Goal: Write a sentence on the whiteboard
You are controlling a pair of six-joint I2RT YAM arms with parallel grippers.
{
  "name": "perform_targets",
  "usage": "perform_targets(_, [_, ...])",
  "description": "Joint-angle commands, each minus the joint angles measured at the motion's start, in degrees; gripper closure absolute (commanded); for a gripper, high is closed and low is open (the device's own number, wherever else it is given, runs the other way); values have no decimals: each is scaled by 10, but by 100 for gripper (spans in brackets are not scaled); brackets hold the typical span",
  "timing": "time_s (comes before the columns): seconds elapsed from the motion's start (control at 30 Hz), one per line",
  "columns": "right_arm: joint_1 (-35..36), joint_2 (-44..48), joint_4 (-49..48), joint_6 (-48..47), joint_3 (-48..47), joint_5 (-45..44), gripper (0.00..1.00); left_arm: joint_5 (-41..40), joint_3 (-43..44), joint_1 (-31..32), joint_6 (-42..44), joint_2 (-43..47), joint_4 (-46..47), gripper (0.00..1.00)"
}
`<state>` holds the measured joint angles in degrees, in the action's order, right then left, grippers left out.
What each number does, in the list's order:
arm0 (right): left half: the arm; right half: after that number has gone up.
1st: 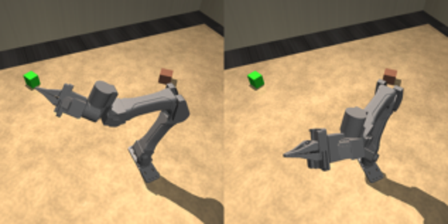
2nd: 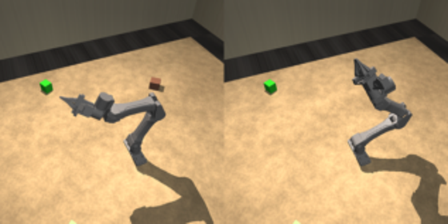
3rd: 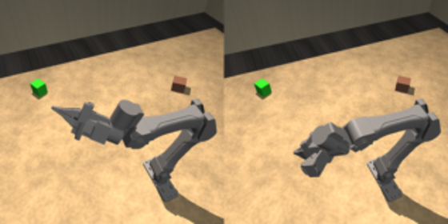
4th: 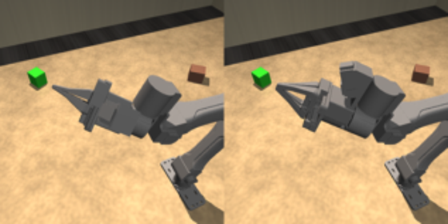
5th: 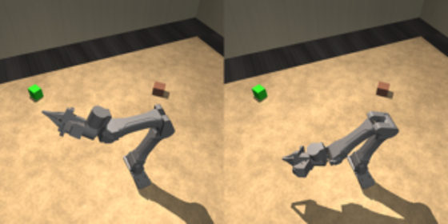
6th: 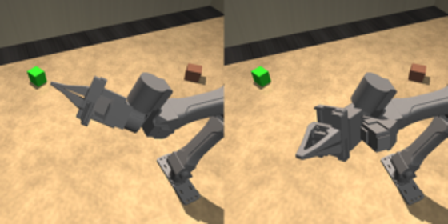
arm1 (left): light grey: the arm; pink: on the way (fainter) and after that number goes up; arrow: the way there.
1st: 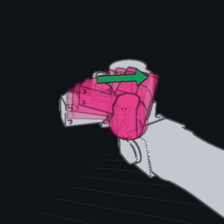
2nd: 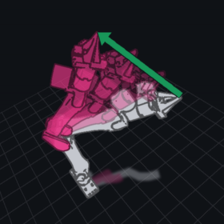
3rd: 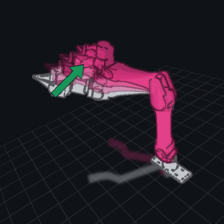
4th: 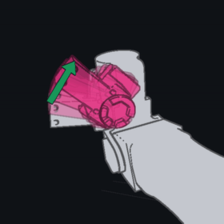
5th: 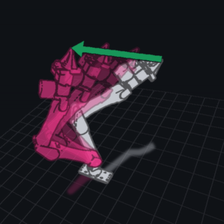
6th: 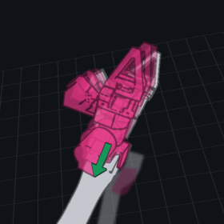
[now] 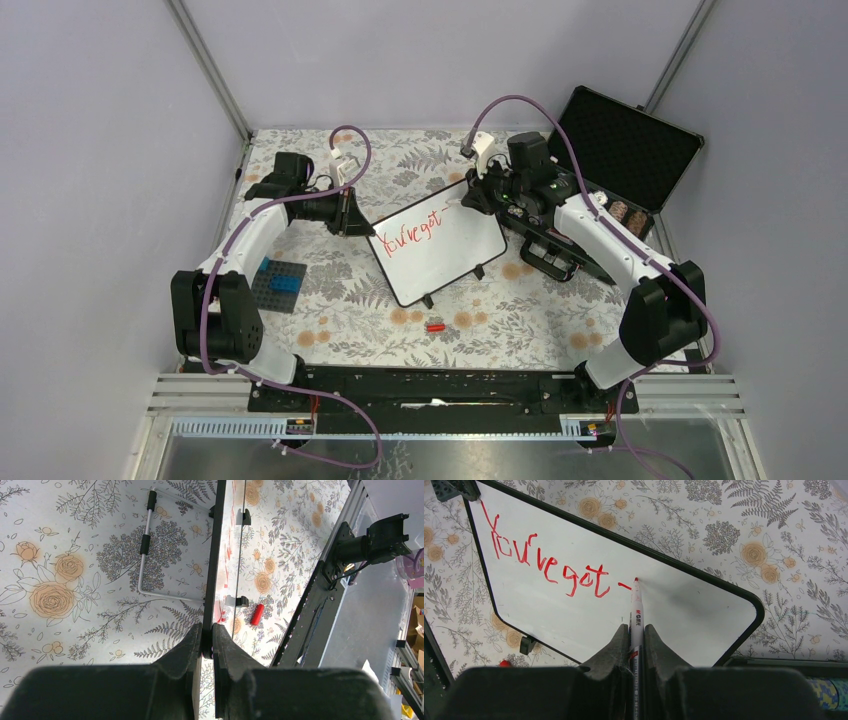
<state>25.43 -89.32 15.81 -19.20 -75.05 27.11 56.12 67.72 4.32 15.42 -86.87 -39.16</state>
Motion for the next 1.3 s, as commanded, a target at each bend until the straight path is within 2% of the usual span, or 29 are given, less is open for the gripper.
perform_targets(0.0, [-3, -3, -17, 2, -9, 8, 100, -17, 10, 3, 15, -5, 20, 100])
perform_targets(0.77, [-2, 35, -3, -14, 58, 12, 100, -17, 11, 3, 15, -6, 19, 100])
perform_targets(1.27, [-3, 33, 8, -23, 11, -27, 100, -19, 9, 3, 16, -3, 19, 100])
